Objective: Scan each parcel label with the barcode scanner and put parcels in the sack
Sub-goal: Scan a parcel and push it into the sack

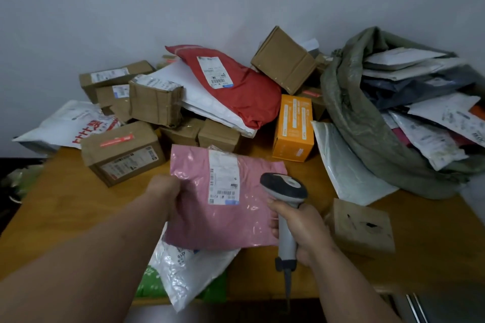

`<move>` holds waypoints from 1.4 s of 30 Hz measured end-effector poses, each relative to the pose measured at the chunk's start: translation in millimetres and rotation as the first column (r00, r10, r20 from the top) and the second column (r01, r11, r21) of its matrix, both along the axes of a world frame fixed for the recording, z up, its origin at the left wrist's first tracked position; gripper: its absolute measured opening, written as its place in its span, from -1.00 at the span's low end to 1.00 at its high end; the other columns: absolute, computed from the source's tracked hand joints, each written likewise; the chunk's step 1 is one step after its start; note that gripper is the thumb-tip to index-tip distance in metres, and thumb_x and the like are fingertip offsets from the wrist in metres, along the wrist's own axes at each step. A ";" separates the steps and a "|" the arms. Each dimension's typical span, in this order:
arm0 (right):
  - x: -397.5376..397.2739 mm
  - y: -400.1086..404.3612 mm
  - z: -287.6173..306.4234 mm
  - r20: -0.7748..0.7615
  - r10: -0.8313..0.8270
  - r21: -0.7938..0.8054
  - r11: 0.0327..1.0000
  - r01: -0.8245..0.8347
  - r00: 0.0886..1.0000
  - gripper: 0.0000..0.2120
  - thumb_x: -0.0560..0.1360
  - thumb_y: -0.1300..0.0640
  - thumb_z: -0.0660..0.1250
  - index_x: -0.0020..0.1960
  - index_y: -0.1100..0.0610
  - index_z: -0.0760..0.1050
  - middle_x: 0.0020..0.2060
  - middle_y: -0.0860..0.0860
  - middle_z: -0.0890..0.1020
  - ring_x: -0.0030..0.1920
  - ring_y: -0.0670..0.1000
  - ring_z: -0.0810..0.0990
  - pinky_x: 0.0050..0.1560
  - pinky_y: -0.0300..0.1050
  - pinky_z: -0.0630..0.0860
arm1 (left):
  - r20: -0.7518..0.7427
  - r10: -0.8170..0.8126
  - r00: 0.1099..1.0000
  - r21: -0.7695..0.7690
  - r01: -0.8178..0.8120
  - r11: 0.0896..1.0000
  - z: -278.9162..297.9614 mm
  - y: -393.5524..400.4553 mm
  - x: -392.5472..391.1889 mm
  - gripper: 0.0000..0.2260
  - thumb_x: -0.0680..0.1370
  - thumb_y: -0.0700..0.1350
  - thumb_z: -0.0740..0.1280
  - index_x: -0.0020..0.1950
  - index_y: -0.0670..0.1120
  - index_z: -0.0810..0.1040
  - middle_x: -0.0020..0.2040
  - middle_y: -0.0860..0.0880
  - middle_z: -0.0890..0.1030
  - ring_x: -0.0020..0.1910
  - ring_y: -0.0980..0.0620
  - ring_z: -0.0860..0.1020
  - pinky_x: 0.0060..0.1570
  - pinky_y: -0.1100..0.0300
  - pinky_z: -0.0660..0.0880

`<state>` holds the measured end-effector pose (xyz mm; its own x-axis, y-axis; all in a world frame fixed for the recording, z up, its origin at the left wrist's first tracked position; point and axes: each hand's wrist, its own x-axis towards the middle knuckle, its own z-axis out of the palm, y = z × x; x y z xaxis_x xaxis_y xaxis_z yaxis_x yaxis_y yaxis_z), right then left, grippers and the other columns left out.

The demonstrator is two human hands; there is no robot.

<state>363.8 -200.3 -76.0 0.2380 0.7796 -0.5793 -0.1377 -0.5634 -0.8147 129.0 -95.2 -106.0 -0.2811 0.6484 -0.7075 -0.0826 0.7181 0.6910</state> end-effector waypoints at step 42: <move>-64.1 -32.4 100.7 0.159 0.367 0.408 0.821 -0.400 0.916 -0.87 0.43 0.07 0.52 -0.07 0.07 0.66 -0.39 -0.03 0.63 -0.29 -0.06 0.60 -0.22 -0.18 0.54 | 0.417 0.000 0.909 0.448 -0.206 0.870 118.9 -18.8 -67.3 -0.66 0.51 -0.10 0.45 0.28 -0.02 0.59 0.10 -0.14 0.70 0.10 -0.21 0.66 0.19 -0.23 0.52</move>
